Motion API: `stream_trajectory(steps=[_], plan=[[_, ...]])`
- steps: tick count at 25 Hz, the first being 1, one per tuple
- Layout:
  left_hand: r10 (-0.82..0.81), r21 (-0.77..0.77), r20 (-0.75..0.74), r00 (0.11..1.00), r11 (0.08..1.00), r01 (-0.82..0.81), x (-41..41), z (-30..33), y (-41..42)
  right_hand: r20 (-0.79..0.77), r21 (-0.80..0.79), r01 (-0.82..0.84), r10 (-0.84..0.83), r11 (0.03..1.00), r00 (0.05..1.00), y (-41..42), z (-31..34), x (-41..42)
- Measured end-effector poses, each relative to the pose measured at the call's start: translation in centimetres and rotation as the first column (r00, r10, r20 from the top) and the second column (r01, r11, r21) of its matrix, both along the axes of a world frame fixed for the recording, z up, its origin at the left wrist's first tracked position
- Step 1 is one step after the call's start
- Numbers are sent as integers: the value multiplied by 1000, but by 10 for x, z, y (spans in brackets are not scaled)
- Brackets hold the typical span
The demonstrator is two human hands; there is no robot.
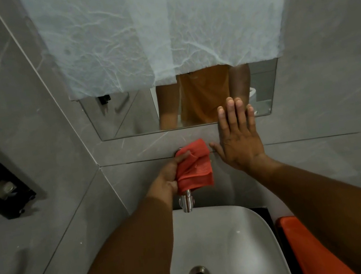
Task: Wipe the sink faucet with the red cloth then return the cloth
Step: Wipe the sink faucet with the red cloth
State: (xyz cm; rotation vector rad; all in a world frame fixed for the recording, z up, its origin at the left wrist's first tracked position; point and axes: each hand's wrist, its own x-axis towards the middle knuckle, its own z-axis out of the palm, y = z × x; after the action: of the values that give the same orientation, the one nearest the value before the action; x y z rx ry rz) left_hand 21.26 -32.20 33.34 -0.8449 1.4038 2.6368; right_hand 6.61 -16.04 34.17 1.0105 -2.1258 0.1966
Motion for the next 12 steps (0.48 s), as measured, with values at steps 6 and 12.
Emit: stream_trajectory(steps=[6, 12], plan=[[-17, -303, 228, 973, 949, 87, -13, 15, -5, 25, 6, 32, -32, 999, 999, -3, 4, 6], [53, -744, 409, 911, 597, 299, -4, 37, 42, 144, 25, 80, -82, 997, 986, 1, 13, 33]])
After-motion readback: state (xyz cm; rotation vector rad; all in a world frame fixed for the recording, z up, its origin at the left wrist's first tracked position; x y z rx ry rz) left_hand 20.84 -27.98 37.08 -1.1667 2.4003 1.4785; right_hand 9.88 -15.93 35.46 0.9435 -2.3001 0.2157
